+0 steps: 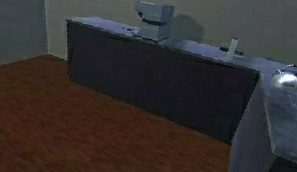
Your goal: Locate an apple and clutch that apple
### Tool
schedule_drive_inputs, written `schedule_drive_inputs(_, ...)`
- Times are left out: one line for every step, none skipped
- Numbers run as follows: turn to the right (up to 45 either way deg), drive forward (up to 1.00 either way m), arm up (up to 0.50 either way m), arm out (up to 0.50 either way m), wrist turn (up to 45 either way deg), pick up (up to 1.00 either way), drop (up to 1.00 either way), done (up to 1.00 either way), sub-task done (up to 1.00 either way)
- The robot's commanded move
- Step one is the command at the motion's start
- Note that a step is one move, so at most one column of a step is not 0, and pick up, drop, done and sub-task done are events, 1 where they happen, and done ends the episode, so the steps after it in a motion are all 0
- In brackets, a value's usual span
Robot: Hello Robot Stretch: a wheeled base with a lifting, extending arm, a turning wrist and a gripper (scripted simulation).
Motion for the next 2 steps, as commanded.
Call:
schedule_drive_inputs(0.0, 0.00, 0.10, 0.00, 0.0, 0.00, 0.00, 0.00, 0.00)
schedule_drive_inputs(0.0, 0.00, 0.00, 0.00, 0.0, 0.00, 0.00, 1.00, 0.00)
